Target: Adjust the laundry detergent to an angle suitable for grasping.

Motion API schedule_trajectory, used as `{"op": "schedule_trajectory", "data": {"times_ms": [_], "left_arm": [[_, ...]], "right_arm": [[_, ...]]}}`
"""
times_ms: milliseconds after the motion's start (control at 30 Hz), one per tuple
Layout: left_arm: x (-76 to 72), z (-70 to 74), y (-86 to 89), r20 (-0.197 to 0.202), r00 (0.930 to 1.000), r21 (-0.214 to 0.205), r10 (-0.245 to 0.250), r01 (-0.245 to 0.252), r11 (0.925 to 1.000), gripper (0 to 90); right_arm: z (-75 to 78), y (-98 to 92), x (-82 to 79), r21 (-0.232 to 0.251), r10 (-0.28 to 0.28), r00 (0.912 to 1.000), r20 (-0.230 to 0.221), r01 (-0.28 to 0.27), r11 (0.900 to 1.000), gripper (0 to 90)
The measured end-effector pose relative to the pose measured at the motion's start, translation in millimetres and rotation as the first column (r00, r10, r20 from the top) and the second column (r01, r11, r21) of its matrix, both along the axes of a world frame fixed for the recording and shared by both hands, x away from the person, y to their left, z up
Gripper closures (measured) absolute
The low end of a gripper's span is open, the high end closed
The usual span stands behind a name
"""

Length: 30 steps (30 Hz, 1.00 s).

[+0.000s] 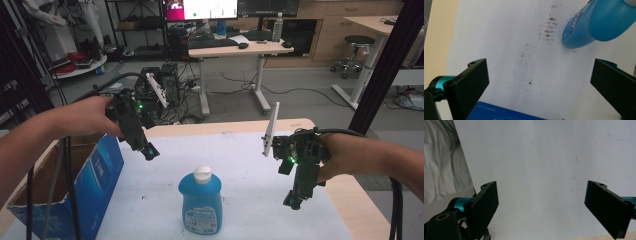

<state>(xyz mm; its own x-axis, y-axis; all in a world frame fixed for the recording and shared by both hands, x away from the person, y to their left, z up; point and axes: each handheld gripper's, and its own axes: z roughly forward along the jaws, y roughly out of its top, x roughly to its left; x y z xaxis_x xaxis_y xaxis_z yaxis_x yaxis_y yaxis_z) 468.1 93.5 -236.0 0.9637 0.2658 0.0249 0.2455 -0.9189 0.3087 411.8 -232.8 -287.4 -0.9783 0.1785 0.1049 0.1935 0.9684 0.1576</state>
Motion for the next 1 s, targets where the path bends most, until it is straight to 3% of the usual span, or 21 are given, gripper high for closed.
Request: {"op": "schedule_trajectory", "data": {"times_ms": [467,600,733,1000], "left_arm": [[-6.8,-11.6,3.4,-0.016,0.9989,0.037,-0.044,0.044,0.9983,1.9],[-7.4,-11.4,5.1,-0.014,0.9984,0.030,-0.054,0.055,0.9981,1.9],[-7.8,-14.7,5.2,-0.005,0.9950,0.035,-0.100,0.100,0.9944,2.0],[-8.1,-17.7,7.6,-0.039,0.9946,0.033,-0.096,0.098,0.9947,2.0]], "right_arm": [[6.1,6.1,5.2,0.004,0.001,1.0000,-0.002,-0.001,1.0000,11.6],[6.7,7.5,5.1,0.003,0.005,1.0000,-0.006,-0.005,1.0000,11.5],[6.1,8.0,6.5,0.006,0.015,0.9999,-0.005,-0.015,0.9999,11.5],[5.2,9.0,8.0,0.004,0.013,0.9999,-0.012,-0.013,0.9999,11.5]]}}
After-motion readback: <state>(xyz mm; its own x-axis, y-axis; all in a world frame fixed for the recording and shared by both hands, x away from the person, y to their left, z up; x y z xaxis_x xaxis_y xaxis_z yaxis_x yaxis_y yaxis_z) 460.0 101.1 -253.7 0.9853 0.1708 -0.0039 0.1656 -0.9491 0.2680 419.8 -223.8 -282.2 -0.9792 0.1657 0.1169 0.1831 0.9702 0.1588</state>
